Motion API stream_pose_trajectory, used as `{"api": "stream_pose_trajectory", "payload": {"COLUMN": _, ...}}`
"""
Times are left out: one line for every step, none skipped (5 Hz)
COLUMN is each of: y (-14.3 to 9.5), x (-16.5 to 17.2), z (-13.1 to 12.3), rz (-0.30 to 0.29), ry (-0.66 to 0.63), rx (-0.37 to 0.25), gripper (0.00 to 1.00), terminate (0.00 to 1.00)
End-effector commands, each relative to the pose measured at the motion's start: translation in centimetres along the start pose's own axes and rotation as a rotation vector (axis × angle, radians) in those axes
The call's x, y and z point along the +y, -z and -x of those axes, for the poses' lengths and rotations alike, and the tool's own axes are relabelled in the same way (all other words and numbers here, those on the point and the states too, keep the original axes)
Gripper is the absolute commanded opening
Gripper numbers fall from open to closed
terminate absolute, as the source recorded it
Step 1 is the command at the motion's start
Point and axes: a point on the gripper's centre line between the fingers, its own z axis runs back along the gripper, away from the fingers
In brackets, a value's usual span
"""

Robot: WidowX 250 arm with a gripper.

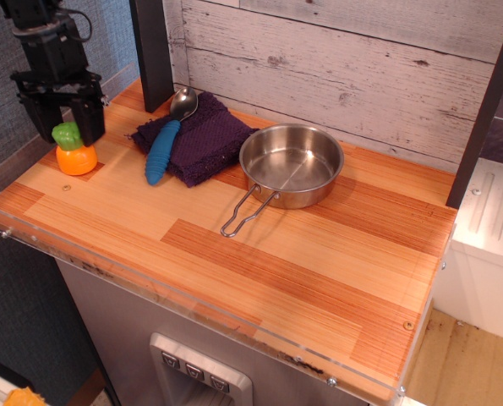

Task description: Pick up the orange carrot and place it on the left of the blue spoon

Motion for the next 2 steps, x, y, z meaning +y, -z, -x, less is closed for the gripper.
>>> {"api": "stream_pose_trajectory", "payload": {"y": -4.4, "x": -1.8, "z": 0.7, "rz": -0.058, "ry": 0.049, "rx": -0.083, "gripper": 1.00, "terminate": 0.00}}
{"api": "stream_pose_trajectory", "payload": {"y": -6.4, "x": -3.9, "z": 1.7, "rz": -0.091, "ry": 0.084, "rx": -0.118, "gripper": 1.00, "terminate": 0.00}}
